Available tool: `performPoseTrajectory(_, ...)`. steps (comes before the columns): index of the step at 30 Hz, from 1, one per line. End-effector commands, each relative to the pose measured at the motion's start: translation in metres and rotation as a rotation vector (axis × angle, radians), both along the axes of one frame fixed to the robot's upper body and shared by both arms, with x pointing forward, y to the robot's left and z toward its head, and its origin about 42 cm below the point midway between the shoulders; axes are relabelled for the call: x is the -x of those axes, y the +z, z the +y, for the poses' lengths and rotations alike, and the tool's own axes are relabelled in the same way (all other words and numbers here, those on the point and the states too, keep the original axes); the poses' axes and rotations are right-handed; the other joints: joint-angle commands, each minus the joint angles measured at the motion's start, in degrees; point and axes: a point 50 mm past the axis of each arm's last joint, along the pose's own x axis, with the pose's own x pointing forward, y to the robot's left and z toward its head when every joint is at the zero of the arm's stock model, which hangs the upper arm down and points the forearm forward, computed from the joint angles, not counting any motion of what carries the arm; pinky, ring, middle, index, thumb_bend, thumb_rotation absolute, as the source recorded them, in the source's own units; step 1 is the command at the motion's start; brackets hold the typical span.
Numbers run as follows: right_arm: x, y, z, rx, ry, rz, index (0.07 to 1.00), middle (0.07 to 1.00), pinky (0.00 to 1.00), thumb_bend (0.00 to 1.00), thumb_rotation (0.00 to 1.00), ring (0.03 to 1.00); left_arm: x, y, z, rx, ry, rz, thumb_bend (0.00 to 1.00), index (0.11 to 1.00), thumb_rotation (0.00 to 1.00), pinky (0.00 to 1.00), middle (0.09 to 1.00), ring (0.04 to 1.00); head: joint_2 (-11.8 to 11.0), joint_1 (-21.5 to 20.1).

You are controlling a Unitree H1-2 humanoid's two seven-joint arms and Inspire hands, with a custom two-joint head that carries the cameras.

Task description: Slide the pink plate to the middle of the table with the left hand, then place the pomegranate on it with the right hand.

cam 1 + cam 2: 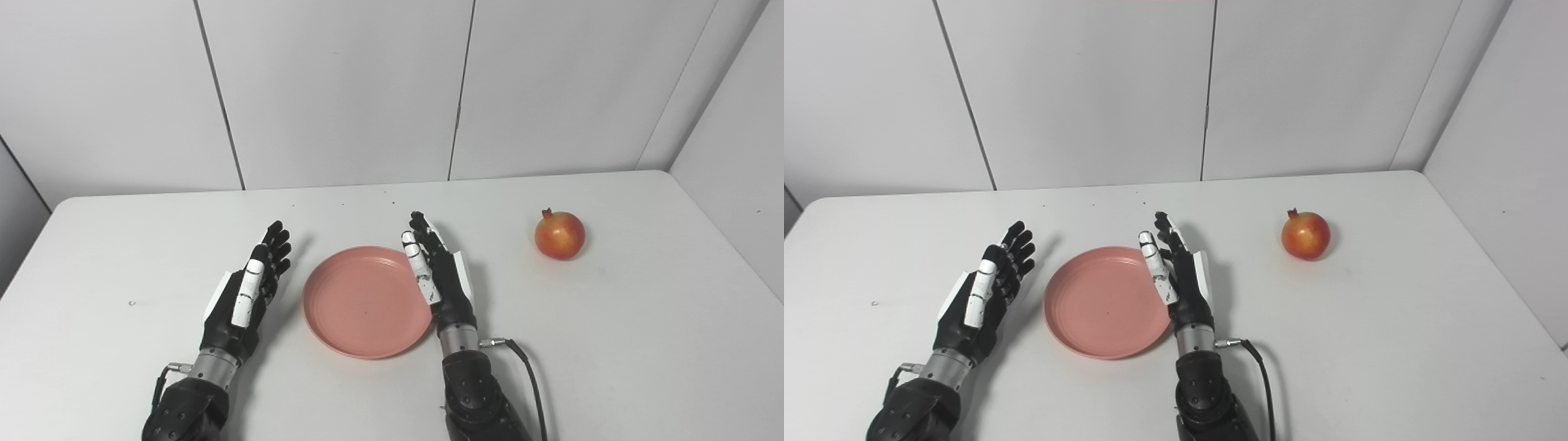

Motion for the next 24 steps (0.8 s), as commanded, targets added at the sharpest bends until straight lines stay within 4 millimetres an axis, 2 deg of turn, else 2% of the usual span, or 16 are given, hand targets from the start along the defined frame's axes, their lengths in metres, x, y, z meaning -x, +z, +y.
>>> performPoseTrajectory(1, 0.006, -0.004, 0.000, -0.018, -0.012, -0.029, 0.884, 0.888, 0.84, 0.52, 0.99, 0.887, -0.011, 0.019, -0.006, 0.024, -0.013, -0.054, 0.71, 1.000, 1.00, 1.00, 1.000, 1.000, 0.0, 0.2)
performPoseTrajectory(6, 0.009, 0.002, -0.004, -0.028, -0.038, -0.060, 0.890, 0.898, 0.85, 0.54, 0.99, 0.895, -0.011, 0.018, -0.004, 0.022, -0.006, -0.034, 0.71, 1.000, 1.00, 1.00, 1.000, 1.000, -0.1, 0.2)
performPoseTrajectory(12, 0.013, 0.017, -0.014, -0.025, -0.116, -0.141, 0.900, 0.901, 0.88, 0.56, 1.00, 0.902, -0.011, 0.018, -0.009, 0.020, -0.009, -0.009, 0.70, 1.000, 1.00, 1.00, 1.000, 1.000, 0.1, 0.6)
performPoseTrajectory(14, 0.015, 0.024, -0.023, -0.015, -0.151, -0.176, 0.890, 0.891, 0.87, 0.54, 0.96, 0.898, -0.011, 0.018, -0.011, 0.019, -0.010, -0.008, 0.69, 1.000, 1.00, 1.00, 1.000, 1.000, 0.1, 0.7)
performPoseTrajectory(24, 0.018, 0.048, -0.067, 0.058, -0.235, -0.256, 0.911, 0.903, 0.88, 0.54, 0.95, 0.917, -0.009, 0.017, -0.018, 0.024, -0.014, -0.007, 0.68, 1.000, 1.00, 1.00, 1.000, 1.000, -0.3, 1.2)
